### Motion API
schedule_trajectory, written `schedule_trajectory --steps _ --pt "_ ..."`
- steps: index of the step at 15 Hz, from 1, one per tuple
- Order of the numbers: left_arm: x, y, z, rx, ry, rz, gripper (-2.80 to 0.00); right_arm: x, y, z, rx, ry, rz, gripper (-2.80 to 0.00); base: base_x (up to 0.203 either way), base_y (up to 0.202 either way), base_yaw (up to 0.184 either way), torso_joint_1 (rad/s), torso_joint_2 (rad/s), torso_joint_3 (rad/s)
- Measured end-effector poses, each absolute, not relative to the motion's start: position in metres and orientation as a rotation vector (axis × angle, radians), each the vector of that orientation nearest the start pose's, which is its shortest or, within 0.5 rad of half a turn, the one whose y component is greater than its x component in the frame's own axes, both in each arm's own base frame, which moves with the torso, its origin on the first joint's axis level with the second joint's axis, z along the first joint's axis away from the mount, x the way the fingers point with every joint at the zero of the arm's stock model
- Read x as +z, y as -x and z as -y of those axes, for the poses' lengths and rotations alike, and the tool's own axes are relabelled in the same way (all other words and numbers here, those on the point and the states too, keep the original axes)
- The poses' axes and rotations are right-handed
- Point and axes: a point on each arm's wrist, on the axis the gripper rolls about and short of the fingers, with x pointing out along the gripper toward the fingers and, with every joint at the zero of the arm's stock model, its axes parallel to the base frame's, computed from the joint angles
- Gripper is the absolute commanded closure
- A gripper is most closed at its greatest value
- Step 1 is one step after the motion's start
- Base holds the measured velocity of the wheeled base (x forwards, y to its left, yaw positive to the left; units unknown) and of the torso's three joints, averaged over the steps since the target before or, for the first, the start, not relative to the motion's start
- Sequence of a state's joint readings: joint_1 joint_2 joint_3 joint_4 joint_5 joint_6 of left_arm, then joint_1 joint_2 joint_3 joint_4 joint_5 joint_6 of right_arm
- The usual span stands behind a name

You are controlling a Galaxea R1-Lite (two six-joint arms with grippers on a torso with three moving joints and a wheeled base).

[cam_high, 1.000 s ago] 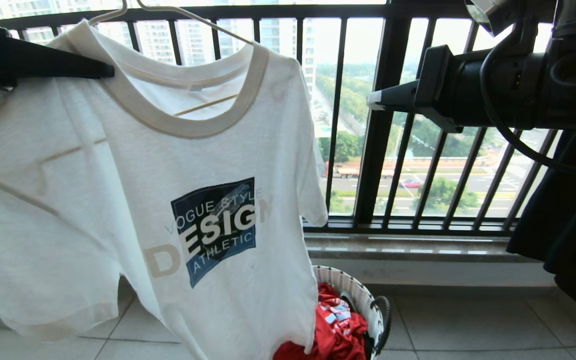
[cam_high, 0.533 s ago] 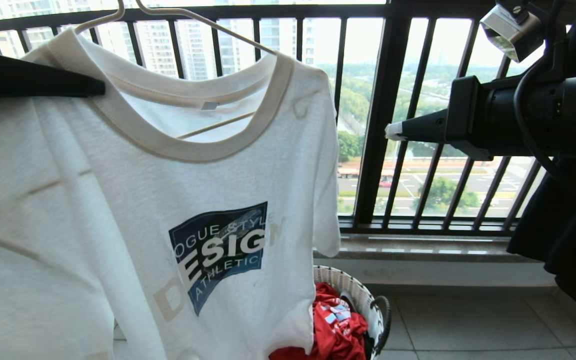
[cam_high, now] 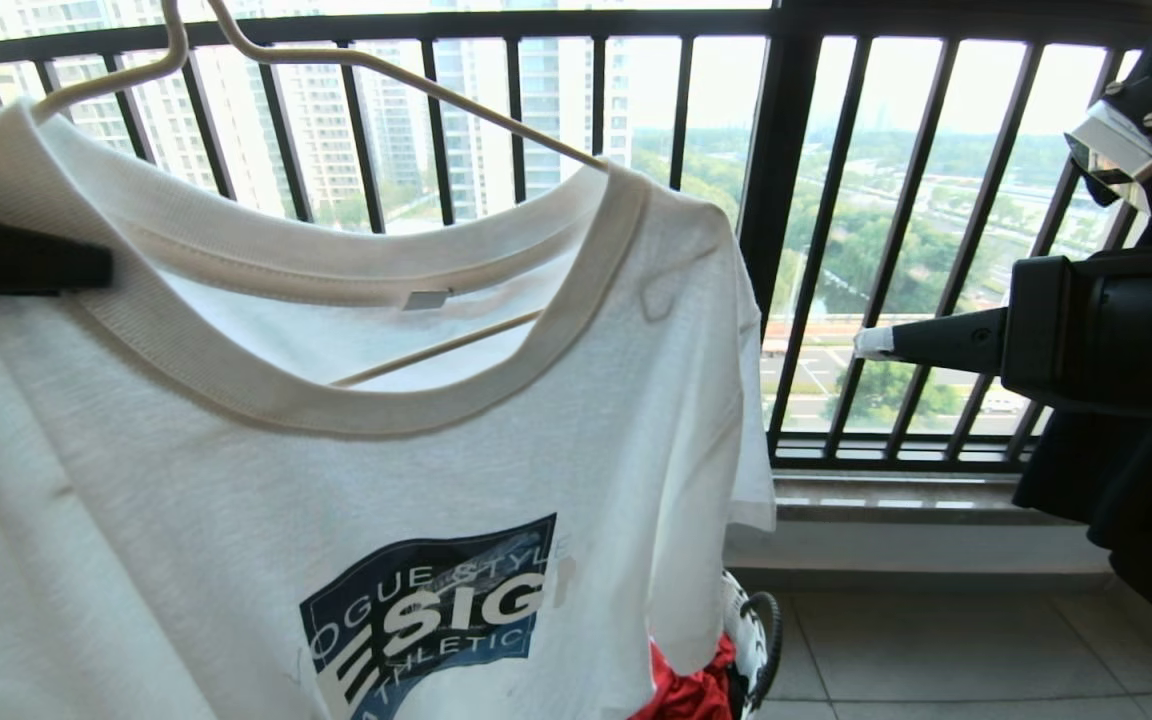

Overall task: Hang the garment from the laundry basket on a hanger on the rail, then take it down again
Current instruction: Hang the clothes rack on the clothesline

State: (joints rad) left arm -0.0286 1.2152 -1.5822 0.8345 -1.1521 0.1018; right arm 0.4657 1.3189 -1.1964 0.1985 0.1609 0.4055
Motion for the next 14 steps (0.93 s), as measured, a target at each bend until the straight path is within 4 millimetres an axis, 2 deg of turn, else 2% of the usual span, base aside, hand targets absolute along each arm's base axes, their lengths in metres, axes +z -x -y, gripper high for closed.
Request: schedule_trajectory --steps 5,9,14 --pt "0.37 -0.086 0.026 -1.207 0.175 -0.372 0.0 0.302 -0.166 -0.074 0.48 -0.346 -0.436 0.0 0.0 0.0 0.0 0.0 0.0 0.0" --pt "0.367 -0.069 0.025 -1.21 0.173 -0.37 0.0 0.297 -0.152 -0.066 0.469 -0.349 -0.431 0.0 0.0 0.0 0.0 0.0 0.0 0.0" --pt "0.366 -0.057 0.025 -1.219 0.166 -0.363 0.0 0.299 -0.142 -0.061 0.47 -0.353 -0.408 0.0 0.0 0.0 0.0 0.043 -0.24 -0.29"
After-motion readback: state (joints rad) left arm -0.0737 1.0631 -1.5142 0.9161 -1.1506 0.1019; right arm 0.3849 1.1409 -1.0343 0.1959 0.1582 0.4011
